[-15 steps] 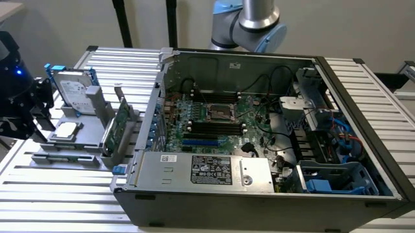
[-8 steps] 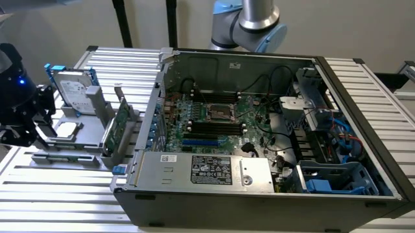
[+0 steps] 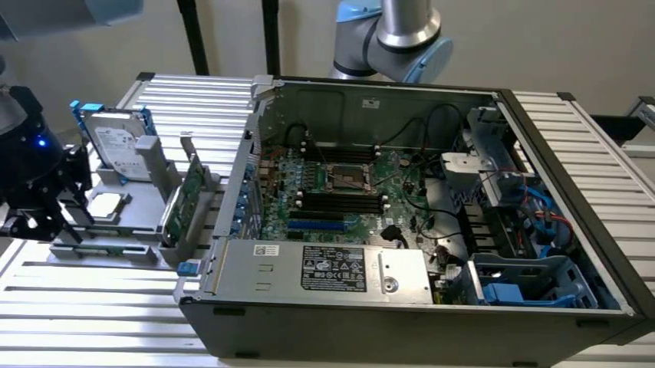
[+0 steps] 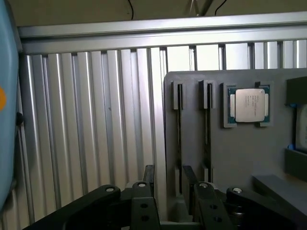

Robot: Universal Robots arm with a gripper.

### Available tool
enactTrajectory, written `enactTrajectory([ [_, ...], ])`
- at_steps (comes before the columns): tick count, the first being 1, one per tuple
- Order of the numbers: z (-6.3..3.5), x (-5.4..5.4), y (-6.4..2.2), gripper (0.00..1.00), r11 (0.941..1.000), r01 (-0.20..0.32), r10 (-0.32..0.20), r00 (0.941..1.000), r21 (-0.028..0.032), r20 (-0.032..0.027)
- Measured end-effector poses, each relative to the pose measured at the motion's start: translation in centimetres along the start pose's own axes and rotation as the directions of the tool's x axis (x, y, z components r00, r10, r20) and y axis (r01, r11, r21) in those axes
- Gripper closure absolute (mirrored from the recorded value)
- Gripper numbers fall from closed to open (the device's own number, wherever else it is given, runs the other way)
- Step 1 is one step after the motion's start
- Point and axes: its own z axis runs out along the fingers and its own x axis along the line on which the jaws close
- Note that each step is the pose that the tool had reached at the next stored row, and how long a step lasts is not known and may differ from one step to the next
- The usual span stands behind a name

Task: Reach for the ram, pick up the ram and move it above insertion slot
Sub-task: 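Pick up the ram and move it above insertion slot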

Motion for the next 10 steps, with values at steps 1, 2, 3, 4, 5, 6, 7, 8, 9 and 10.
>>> enactTrajectory([
  [1, 0.17, 0.0, 0.0, 0.64, 1.0, 0.0, 0.0, 1.0, -0.0001, -0.0001],
  [2, 0.36, 0.0, -0.01, 0.64, 1.0, 0.0, 0.0, 1.0, 0.0001, 0.0],
  [3, 0.54, 0.0, -0.01, 0.64, 1.0, 0.0, 0.0, 1.0, 0.0002, 0.0001],
  [4, 0.74, 0.0, -0.01, 0.64, 1.0, 0.0, 0.0, 1.0, 0.0003, 0.0001],
  [5, 0.92, 0.0, -0.02, 0.64, 1.0, 0.0, 0.0, 1.0, 0.0004, 0.0001],
  [6, 1.09, 0.0, -0.02, 0.64, 1.0, 0.0, 0.0, 1.0, 0.0004, 0.0],
  [7, 1.27, 0.0, -0.03, 0.64, 1.0, 0.0, 0.0, 1.0, 0.0005, 0.0],
  [8, 1.45, 0.0, -0.03, 0.64, 1.0, 0.0, 0.0, 1.0, 0.0005, 0.0],
  [9, 1.64, 0.0, -0.04, 0.64, 1.0, 0.0, 0.0, 1.0, 0.0008, 0.0001],
  [10, 1.82, 0.0, -0.03, 0.64, 1.0, 0.0, 0.0, 1.0, 0.0014, 0.0001],
])
